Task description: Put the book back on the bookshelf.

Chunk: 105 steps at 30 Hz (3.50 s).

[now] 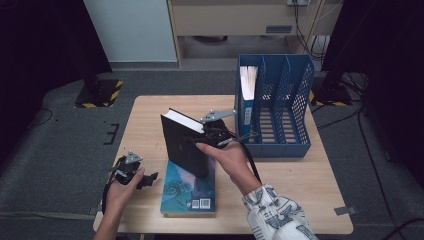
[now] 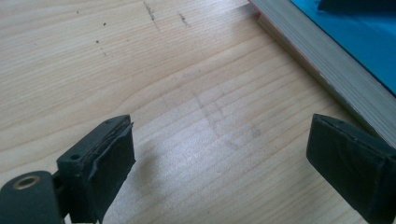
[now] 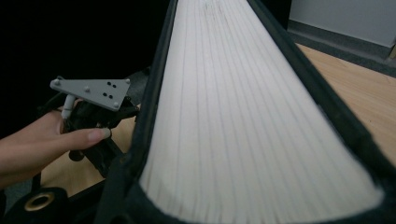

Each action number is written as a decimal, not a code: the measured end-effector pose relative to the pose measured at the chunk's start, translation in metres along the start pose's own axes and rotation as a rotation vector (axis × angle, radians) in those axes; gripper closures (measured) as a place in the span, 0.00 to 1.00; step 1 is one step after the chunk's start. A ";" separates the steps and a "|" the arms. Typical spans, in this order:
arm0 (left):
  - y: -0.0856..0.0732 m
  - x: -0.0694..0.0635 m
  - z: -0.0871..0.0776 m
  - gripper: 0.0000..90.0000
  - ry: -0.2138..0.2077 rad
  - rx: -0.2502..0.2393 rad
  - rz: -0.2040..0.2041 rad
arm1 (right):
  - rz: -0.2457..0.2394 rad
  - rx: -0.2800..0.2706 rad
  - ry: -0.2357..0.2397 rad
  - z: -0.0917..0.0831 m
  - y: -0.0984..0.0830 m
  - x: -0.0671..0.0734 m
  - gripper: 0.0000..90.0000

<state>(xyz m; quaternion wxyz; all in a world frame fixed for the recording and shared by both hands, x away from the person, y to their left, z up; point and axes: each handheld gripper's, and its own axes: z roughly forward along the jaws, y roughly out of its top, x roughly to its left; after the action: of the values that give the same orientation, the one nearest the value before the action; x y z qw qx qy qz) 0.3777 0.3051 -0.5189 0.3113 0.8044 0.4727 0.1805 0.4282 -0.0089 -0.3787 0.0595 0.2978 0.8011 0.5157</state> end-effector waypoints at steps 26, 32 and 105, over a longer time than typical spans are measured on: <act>-0.009 0.003 0.011 0.03 0.022 -0.012 -0.009 | 0.068 -0.015 -0.042 -0.029 -0.003 -0.011 0.59; -0.011 0.004 0.012 0.03 0.022 -0.030 -0.012 | 0.069 -0.011 -0.049 -0.035 -0.003 -0.012 0.59; -0.012 0.001 0.013 0.00 0.022 -0.038 -0.015 | 0.252 -0.135 -0.091 -0.131 -0.039 -0.035 0.59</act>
<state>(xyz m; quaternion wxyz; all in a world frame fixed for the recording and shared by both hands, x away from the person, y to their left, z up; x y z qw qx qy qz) 0.3777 0.3060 -0.5368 0.3226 0.7929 0.4784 0.1959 0.3885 -0.1425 -0.3593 0.0505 0.4142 0.7173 0.5580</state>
